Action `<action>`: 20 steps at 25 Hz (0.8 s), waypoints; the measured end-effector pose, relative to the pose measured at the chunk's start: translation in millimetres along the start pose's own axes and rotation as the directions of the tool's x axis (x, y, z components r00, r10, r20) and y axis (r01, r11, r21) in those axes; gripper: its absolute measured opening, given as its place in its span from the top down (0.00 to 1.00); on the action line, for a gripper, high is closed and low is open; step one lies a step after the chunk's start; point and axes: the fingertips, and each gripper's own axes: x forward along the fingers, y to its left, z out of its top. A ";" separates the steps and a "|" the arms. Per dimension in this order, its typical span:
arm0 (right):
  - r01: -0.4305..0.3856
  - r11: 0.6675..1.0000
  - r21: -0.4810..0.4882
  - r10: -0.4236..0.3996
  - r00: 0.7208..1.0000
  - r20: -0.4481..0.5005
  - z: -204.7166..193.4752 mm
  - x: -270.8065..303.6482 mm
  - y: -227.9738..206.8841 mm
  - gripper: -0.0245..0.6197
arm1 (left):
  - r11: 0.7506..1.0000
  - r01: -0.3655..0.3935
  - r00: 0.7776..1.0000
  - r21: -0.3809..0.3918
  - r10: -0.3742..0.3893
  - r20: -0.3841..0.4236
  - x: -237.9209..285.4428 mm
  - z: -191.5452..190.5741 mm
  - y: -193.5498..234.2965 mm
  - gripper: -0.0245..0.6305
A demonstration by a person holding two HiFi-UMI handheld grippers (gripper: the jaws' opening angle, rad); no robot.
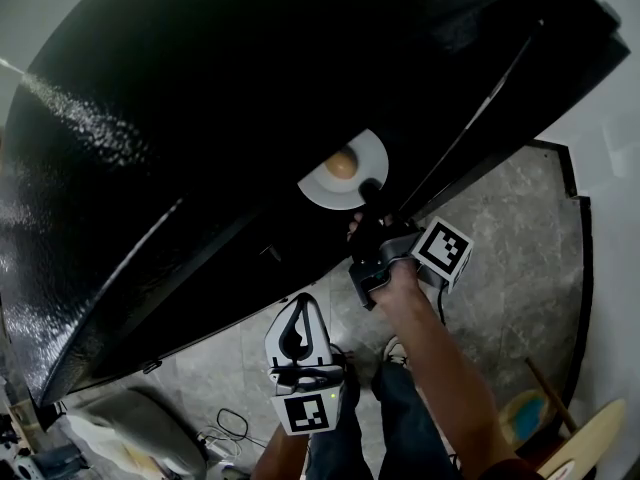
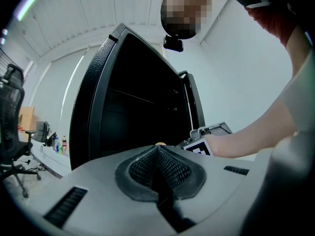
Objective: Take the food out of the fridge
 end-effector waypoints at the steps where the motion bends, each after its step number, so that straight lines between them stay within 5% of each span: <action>1: 0.002 1.000 0.001 -0.002 1.000 0.000 0.1 -0.2 0.2 0.89 | 1.000 -0.001 1.000 0.000 0.001 0.000 -0.2 0.7 0.0 0.94; 20: 0.016 1.000 0.014 -0.016 1.000 -0.005 -0.5 -1.1 -4.4 0.91 | 1.000 0.002 1.000 0.003 -0.002 0.003 2.3 2.9 -3.0 0.94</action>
